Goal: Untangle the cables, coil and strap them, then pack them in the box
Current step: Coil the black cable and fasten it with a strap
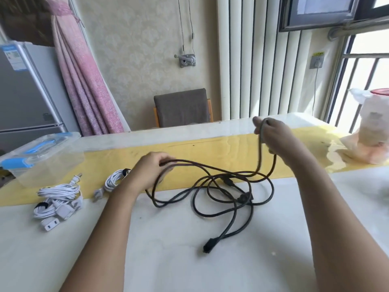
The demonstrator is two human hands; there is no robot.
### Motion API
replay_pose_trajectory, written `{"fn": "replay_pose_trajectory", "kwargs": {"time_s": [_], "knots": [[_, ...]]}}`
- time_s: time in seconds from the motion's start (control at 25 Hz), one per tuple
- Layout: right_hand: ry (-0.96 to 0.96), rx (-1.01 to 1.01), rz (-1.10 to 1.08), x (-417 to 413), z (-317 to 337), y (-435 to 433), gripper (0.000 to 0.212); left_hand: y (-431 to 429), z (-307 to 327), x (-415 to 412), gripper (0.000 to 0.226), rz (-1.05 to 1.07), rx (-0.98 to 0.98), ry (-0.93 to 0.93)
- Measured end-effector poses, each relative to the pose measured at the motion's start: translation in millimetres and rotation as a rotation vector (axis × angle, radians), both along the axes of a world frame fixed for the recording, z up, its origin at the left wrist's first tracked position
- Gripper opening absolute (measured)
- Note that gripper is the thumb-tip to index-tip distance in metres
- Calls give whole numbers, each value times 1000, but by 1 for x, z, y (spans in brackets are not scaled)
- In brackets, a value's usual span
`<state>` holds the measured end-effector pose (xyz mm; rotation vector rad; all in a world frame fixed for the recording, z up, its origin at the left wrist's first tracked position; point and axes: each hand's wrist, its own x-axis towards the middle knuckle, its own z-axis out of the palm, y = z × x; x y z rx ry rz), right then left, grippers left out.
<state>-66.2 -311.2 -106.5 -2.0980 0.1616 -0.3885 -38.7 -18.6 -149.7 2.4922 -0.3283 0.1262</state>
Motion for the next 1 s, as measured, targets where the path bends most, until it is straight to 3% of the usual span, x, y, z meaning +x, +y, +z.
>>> {"fn": "replay_pose_trajectory", "kwargs": {"time_s": [0.04, 0.08, 0.2, 0.28, 0.36, 0.44, 0.48, 0.56, 0.6, 0.68, 0.76, 0.84, 0.88, 1.0], "knots": [[-21, -137, 13, 0, 3, 4, 30, -9, 5, -9, 24, -49, 18, 10], [-19, -264, 35, -4, 9, 8, 21, -17, 12, -17, 36, -104, -82, 5], [-31, -499, 217, -22, 35, 27, 17, -47, 45, -46, 40, -391, -623, 176], [-98, -613, 324, -31, 55, 43, 34, -64, 61, -63, 38, -519, -605, 253], [-189, -675, 293, -33, 77, 52, 42, -72, 74, -72, 25, -559, -638, 249], [-247, -600, 227, -35, 98, 50, 38, -70, 91, -75, 26, -422, -846, 217], [-244, -552, 215, -36, 109, 47, 32, -67, 98, -71, 25, -311, -907, 111], [-197, -543, 262, -41, 125, 44, 22, -59, 107, -66, 33, -124, -824, -111], [-175, -566, 305, -43, 130, 46, 20, -60, 109, -69, 43, -133, -757, -106], [-181, -668, 353, -47, 139, 56, 18, -68, 108, -74, 47, -324, -738, 97], [-245, -718, 338, -48, 147, 62, 15, -75, 112, -89, 37, -493, -919, 303], [-277, -557, 307, -45, 160, 54, 16, -69, 119, -93, 31, -521, -1027, 307], [-267, -403, 277, -42, 164, 45, 18, -60, 118, -87, 30, -460, -991, 214], [-189, 140, 155, -21, 155, 8, 15, -26, 105, -64, 35, -151, -598, -202]]}}
